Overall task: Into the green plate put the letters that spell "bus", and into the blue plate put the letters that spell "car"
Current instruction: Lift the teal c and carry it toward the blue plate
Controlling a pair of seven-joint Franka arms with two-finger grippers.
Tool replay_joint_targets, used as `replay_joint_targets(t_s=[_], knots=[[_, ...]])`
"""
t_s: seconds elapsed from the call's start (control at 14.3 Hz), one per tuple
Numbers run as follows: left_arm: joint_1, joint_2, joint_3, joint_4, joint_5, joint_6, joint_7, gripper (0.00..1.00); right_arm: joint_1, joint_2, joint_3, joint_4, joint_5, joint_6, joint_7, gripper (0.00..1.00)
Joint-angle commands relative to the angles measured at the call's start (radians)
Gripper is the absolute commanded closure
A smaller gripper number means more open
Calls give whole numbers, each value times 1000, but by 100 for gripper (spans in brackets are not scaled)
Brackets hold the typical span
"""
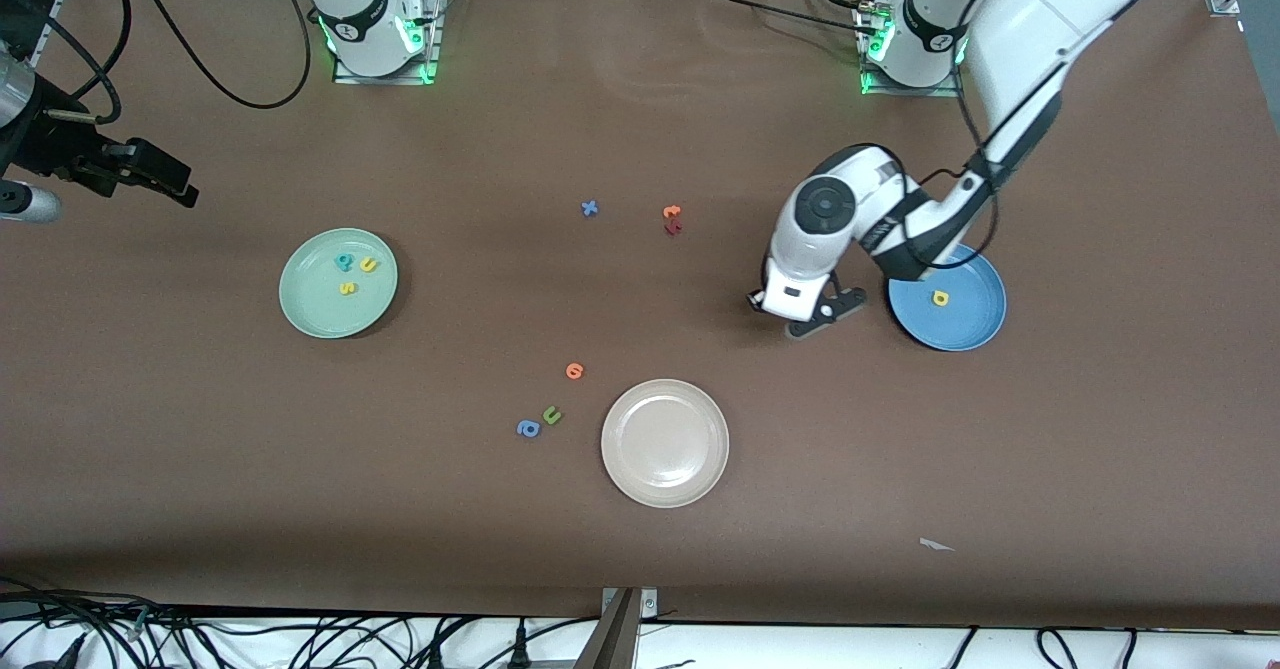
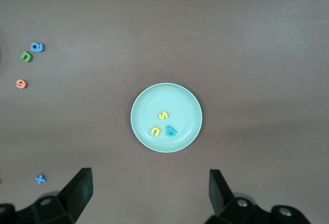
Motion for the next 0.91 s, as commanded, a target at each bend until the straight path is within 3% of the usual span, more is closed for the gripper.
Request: replay_joint_targets(t_s=[0.0, 0.21, 0.56, 0.84], knots=[[226, -33, -135, -15, -18, -97, 199, 95, 2, 8, -4, 23, 17, -21, -11, 0], [374, -39, -180, -15, -18, -220, 425, 95, 2, 8, -4, 23, 17, -23, -11, 0], [524, -39, -174, -44, -4, -331, 721, 94, 2, 8, -4, 23, 17, -23, -11, 0], [551, -30, -172, -51, -3, -358, 749, 86, 2, 8, -4, 23, 17, -23, -11, 0]])
